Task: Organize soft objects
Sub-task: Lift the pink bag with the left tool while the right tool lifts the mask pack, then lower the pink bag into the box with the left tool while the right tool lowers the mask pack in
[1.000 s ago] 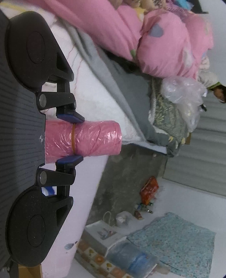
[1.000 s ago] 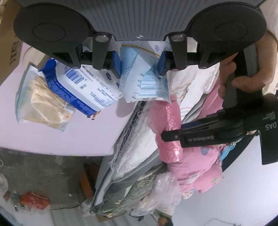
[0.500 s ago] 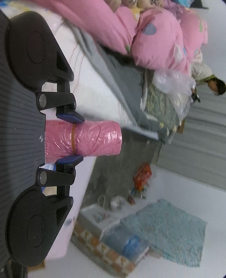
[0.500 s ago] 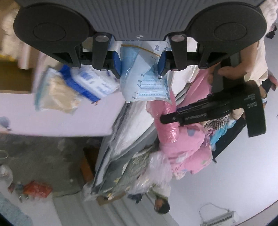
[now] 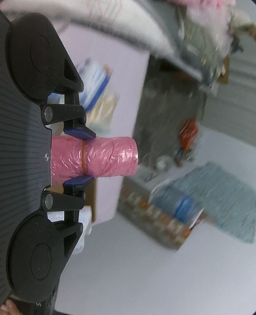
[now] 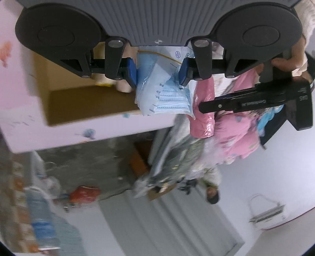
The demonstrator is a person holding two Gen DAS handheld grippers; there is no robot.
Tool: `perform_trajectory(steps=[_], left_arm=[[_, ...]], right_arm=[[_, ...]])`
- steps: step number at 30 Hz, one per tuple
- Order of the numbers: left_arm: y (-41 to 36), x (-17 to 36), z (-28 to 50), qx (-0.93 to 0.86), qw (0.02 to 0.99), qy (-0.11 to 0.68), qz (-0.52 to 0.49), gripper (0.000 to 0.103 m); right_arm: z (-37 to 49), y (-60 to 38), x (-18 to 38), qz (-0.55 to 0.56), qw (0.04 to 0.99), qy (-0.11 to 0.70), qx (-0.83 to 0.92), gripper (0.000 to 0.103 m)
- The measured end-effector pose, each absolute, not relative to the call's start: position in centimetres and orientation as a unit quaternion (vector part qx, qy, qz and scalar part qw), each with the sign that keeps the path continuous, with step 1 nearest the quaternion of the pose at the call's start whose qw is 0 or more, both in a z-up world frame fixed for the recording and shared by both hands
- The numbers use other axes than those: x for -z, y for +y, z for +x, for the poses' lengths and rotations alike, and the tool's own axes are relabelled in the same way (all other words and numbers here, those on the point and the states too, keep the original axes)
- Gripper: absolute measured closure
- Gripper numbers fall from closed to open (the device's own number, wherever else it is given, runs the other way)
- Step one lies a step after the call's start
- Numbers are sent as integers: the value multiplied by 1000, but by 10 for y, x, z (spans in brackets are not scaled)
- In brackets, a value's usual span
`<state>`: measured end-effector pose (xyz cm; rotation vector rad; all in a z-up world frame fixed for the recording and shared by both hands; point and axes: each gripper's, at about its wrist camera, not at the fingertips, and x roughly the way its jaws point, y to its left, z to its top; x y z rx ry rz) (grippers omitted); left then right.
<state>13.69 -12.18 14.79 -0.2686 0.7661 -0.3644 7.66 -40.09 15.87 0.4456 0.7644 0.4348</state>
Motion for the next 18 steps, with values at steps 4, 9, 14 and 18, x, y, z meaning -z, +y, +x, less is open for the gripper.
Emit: perform_trajectory(steps=[4,9,14,18], left_arm=[[-174,-131,151,215,879,410,-116,64],[-226,-95,175,223,861,451,-79,64],[-256,-57,197,213,843,488,-79,64],[-272,-34,211,204,837,504,-63,64]], right_arm=[[68,-438,-143,227,886,367,-173,79],[70,-459,-122,207,893,376,-134,79],[74,-458,-110,171,900,388,-103,79],[75,-455,-104,136,905,395,-75,79]])
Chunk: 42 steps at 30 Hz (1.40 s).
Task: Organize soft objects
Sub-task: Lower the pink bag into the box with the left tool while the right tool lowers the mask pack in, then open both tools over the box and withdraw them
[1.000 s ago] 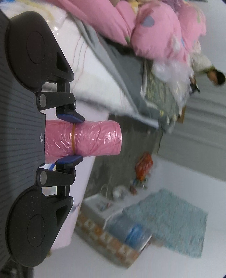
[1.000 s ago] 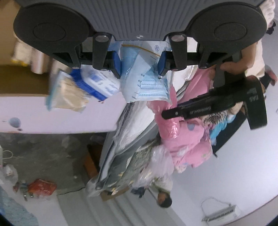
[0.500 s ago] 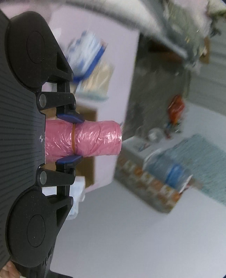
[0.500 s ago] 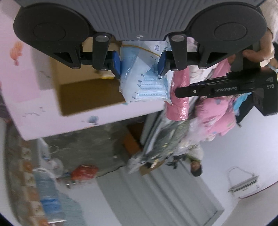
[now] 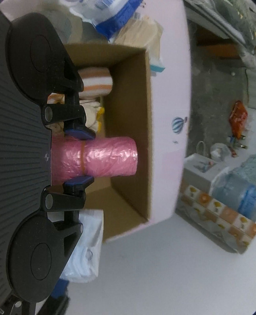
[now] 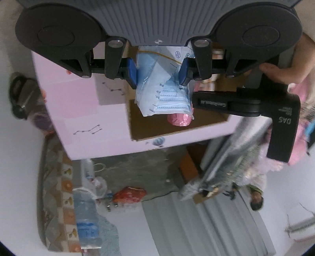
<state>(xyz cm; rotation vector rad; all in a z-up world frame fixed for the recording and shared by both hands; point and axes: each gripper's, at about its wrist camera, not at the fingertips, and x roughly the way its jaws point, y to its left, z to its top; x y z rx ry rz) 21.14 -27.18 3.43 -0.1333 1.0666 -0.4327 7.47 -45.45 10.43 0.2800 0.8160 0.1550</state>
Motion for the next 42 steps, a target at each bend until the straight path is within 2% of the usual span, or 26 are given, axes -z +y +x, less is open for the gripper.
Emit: perform_trajectory(steps=[7,10,11,15,23,26,31,34,41,42], left_arm=[[-276,-20,217,186,832,522,-16,60],[-278,-34,205,173,850,496,31,49],[-279,-41,199,168,861,478,53,49],[-269,-60,184,185,879,431,81,53],[-264,-56,172,211,874,428,93,58],[-261,-51,172,210,875,425,97,59],[-246,-54,179,219,871,435,61,56],[-243,-59,175,229,876,422,53,58],[-281,-55,169,311,857,401,90,59],[-291,-52,169,318,855,398,100,63]], right_arm=[[90,-450,-83,130,896,419,-67,79],[96,-439,-84,105,902,415,-51,79],[98,-435,-83,92,905,412,-44,79],[113,-415,-77,30,911,411,-21,79],[138,-372,-54,-116,886,449,12,79],[140,-360,-41,-153,888,434,23,78],[141,-354,-49,-152,881,447,19,64],[134,-362,-70,-139,885,445,4,63],[91,-408,-124,-88,920,383,-8,64],[91,-413,-124,-83,920,382,-3,64]])
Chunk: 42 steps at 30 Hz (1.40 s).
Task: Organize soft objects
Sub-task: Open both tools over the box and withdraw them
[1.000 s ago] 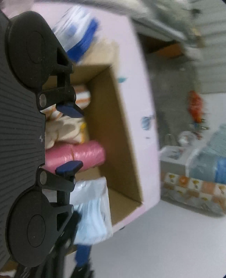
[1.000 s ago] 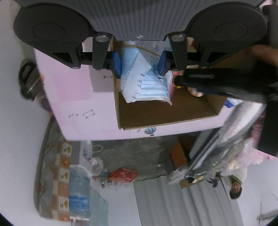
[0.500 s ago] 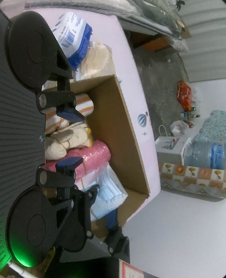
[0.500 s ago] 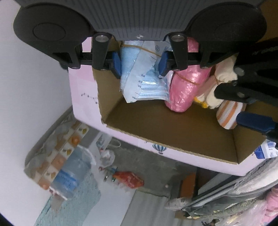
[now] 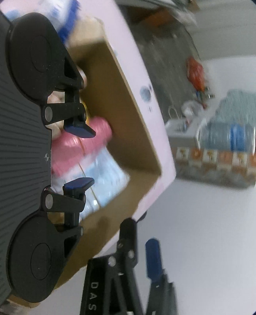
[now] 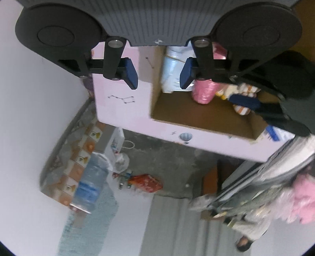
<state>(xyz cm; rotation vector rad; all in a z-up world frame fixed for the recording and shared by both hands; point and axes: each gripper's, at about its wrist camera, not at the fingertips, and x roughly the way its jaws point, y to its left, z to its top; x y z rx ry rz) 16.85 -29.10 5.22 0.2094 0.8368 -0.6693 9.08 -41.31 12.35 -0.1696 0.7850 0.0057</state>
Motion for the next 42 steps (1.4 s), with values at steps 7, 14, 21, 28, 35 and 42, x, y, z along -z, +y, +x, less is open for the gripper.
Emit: perform_trajectory(steps=[7,14,21,28,35,42], left_arm=[[-353,-25,181,359,825,412,141,90],[-358,-2,206,331,822,444,133,88],[-347,-3,233,312,802,502,89,88],[-364,-22,213,283,822,470,152,88],[-369,-30,216,300,834,458,67,88],[-388,-2,216,272,835,463,118,86]], right_arm=[[100,-450,-93,-16,915,403,17,65],[99,-469,-91,21,912,408,-18,65],[98,-457,-82,31,909,415,-33,65],[76,-454,-92,38,914,404,-19,65],[55,-456,-116,19,924,381,-1,66],[49,-460,-114,16,922,386,-1,66]])
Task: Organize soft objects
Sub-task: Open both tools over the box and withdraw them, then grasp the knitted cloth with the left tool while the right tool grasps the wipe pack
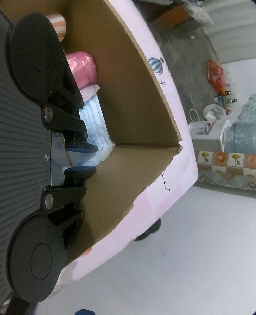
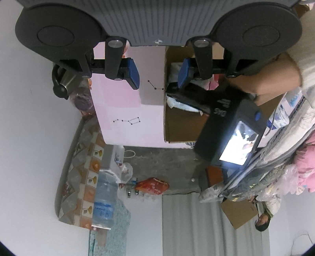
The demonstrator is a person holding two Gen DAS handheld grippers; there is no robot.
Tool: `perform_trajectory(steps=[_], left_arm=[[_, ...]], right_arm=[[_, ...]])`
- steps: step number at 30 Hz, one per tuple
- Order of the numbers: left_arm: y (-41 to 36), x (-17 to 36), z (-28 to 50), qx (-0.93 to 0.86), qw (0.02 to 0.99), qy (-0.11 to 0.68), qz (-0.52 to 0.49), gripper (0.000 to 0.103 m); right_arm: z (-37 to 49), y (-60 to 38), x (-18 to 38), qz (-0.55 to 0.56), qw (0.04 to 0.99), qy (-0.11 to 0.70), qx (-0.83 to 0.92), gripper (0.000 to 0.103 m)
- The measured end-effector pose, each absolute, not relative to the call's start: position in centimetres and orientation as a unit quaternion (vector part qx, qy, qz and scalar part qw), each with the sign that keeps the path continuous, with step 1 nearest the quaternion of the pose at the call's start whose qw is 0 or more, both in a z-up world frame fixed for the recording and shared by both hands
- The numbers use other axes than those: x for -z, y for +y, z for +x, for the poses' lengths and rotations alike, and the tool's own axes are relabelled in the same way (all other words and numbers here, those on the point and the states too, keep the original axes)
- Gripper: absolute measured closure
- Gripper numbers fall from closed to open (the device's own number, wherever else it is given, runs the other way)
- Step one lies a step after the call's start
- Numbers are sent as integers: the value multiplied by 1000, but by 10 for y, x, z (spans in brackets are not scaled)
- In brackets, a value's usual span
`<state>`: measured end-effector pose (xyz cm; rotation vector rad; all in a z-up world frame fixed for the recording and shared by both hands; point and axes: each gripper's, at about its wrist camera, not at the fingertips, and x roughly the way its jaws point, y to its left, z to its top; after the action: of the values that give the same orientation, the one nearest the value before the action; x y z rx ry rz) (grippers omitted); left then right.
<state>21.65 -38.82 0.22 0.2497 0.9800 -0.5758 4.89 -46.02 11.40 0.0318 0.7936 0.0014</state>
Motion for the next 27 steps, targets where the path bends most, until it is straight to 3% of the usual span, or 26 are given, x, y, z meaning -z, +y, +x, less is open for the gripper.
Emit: perform_trajectory(steps=[6,8,11,19,27], left_arm=[[-378,-16,207,289,828,466,118,86],[-370,-30,209,289,816,491,101,86],[-345,-66,200,294,830,468,71,86],[-222,-161,149,340,838,412,-114,85],[-146,-171,90,280,890,358,-41,71]], right_arm=[[42,-460,-113,16,921,388,0,66],[40,-458,-115,10,922,388,-1,66],[37,-455,-120,16,923,384,-12,66],[23,-425,-144,0,930,365,-41,66],[17,-382,-163,-24,934,348,-81,66]])
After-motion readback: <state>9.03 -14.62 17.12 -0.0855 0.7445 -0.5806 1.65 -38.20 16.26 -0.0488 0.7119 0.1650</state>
